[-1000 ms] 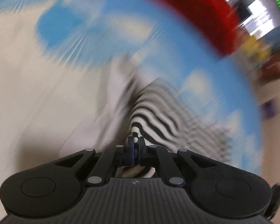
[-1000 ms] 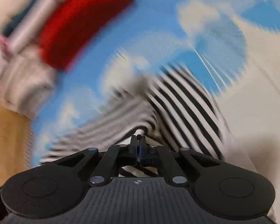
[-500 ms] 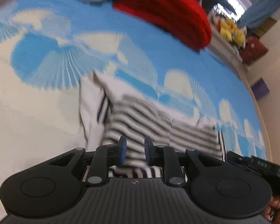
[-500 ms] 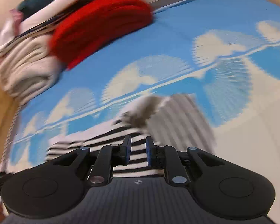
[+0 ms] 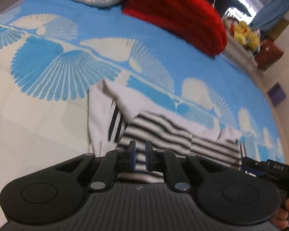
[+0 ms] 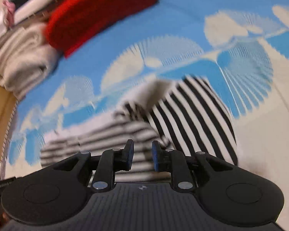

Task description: Fold small clothes

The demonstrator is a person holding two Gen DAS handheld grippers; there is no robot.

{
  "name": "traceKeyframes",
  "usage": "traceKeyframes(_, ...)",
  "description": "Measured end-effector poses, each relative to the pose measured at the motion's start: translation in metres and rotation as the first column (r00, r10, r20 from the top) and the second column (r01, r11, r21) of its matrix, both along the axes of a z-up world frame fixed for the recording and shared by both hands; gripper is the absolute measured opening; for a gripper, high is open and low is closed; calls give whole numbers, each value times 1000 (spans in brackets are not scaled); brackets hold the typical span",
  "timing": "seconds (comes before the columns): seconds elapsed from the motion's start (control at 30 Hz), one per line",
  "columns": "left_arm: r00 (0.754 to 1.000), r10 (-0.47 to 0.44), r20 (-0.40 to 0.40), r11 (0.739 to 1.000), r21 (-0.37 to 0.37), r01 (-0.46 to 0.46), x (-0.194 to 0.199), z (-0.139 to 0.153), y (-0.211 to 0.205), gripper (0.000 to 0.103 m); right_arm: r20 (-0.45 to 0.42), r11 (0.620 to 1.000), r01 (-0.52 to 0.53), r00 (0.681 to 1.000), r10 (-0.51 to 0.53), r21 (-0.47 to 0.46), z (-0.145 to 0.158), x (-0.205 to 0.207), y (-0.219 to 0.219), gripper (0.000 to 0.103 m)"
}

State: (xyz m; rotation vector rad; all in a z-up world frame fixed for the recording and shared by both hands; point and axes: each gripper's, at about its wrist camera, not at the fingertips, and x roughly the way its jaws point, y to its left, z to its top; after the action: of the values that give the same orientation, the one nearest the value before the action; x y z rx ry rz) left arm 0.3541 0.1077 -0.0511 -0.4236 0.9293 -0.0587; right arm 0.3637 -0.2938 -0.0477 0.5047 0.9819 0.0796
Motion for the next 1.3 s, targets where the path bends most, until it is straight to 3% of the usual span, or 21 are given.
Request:
traceKeyframes(0.07, 999, 30, 12, 999, -14, -30, 8, 1, 1, 29, 34, 1000, 9, 999, -9, -5, -2, 11, 3, 31)
traceKeyframes(0.13, 998, 52, 28, 997, -51, -50, 17, 2, 12, 53, 41, 1000, 8, 999, -7, -20, -7, 23, 9, 45)
traceKeyframes(0.2, 999, 42, 13, 993, -112, -40, 27, -4, 20, 62, 50, 999, -13, 999, 15, -45, -9, 32, 13, 53)
traceKeyframes(0.3, 999, 28, -27, 974, -224, -34, 41, -22, 31, 61, 55, 993, -56, 997, 61, -102, -8, 37, 18, 54)
traceKeyframes(0.43, 997, 22, -69, 943, -329, -44, 54, -40, 37, 61, 57, 991, -99, 993, 104, -86, -16, 48, 20, 51)
traceKeyframes(0.6, 998, -13, -69, 930, -366, -13, 67, -45, 30, 60, 11, 992, -120, 993, 119, 31, -31, 61, 13, 29)
traceKeyframes(0.67, 998, -11, -60, 938, -348, -11, 71, -46, 26, 52, -5, 989, -134, 991, 135, 65, -36, 65, 10, 18)
traceKeyframes(0.73, 999, -2, -43, 948, -317, -12, 73, -45, 24, 27, -2, 987, -132, 991, 132, 87, -37, 67, 7, 5)
traceKeyframes(0.83, 1000, 24, 14, 955, -296, -19, 72, -36, 23, 12, 86, 991, -28, 996, 17, 133, -26, 65, -9, 1)
traceKeyframes(0.9, 999, 20, 28, 963, -268, -12, 72, -34, 20, 10, 148, 989, 14, 988, -36, 149, -19, 61, -15, 1)
traceKeyframes(0.97, 999, -12, -37, 991, -133, 7, 78, -40, 8, 9, 148, 996, 14, 989, -27, 83, -21, 62, -11, 1)
traceKeyframes(1.03, 994, -24, -110, 999, 29, 27, 80, -53, -3, 8, 88, 999, 11, 996, -14, 33, -34, 65, -6, 1)
traceKeyframes(1.13, 991, -24, -129, 999, 38, 29, 82, -52, -4, 11, -40, 999, 43, 998, -43, -4, -63, 69, -5, 2)
traceKeyframes(1.2, 994, -22, -107, 997, 71, 29, 83, -37, -5, 12, -37, 998, 62, 997, -62, 4, -66, 66, -6, 1)
traceKeyframes(1.3, 996, -71, -45, 992, 105, 75, 83, -9, -10, 13, -15, 998, 56, 998, -56, -32, -51, 65, -2, 12)
